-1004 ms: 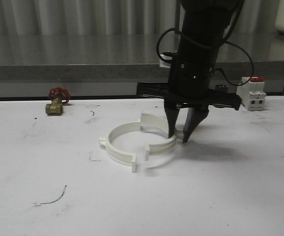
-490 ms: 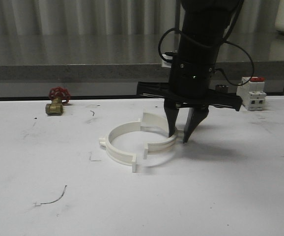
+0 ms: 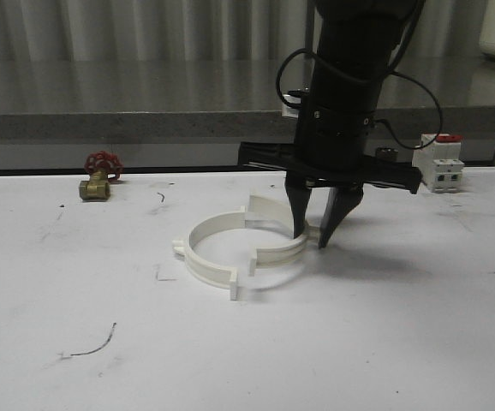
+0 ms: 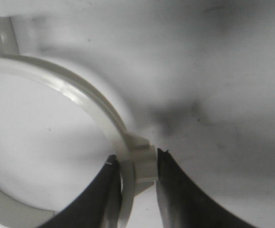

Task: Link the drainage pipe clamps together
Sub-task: 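Press the held half-ring's tabs into the first half-ring's tabs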

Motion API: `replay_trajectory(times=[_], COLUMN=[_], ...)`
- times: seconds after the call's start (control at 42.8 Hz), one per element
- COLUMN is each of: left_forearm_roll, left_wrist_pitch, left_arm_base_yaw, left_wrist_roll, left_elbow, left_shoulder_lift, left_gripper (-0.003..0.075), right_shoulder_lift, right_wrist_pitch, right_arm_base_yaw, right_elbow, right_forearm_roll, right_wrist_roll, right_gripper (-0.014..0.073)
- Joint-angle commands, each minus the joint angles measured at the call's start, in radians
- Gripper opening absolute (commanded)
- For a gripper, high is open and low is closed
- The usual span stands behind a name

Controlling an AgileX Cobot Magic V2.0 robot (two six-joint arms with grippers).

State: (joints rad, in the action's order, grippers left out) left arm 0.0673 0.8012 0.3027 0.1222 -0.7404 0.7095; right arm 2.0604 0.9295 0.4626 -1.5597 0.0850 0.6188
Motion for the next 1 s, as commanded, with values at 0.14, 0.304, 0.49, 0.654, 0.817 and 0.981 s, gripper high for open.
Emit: replay_trajectory(times=[0.14,0.304,0.49,0.654,0.817,0.981], left_forearm_roll=[0.014,0.014,0.014,0.014,0.014,0.014], left_wrist_pitch=[-0.072,-0.072,-0.072,-0.072,-0.072,-0.072], left_arm_base_yaw=[0.0,0.0,0.0,0.0,0.0,0.0], left_wrist_roll=[-0.002,-0.002,-0.002,-0.002,-0.002,-0.002], left_elbow=[-0.026,-0.026,-0.026,-0.026,-0.026,-0.026], left_shoulder_lift=[-0.004,-0.004,-0.004,-0.004,-0.004,-0.004], left_gripper=[0.0399,0.0399,0.0399,0.0399,0.0399,0.0399], right_shoulder_lift=[-0.056,-0.056,-0.055,-0.044,-0.026,-0.008], right_wrist_pitch=[-0.008,0.002,-0.004,-0.015,-0.019,-0.023], right_arm_base_yaw=[-0.002,-0.002,-0.002,-0.002,-0.002,-0.002], right_elbow=[-0.031,-0.031,-0.031,-0.031,-0.031,-0.031], right_forearm_roll=[-0.01,-0.01,-0.008,-0.003,0.013,0.019], right_wrist_roll=[0.036,0.038,0.039,0.039,0.039,0.039], right_gripper=[0.0155,0.0155,0.0155,0.0155,0.0155,0.0155])
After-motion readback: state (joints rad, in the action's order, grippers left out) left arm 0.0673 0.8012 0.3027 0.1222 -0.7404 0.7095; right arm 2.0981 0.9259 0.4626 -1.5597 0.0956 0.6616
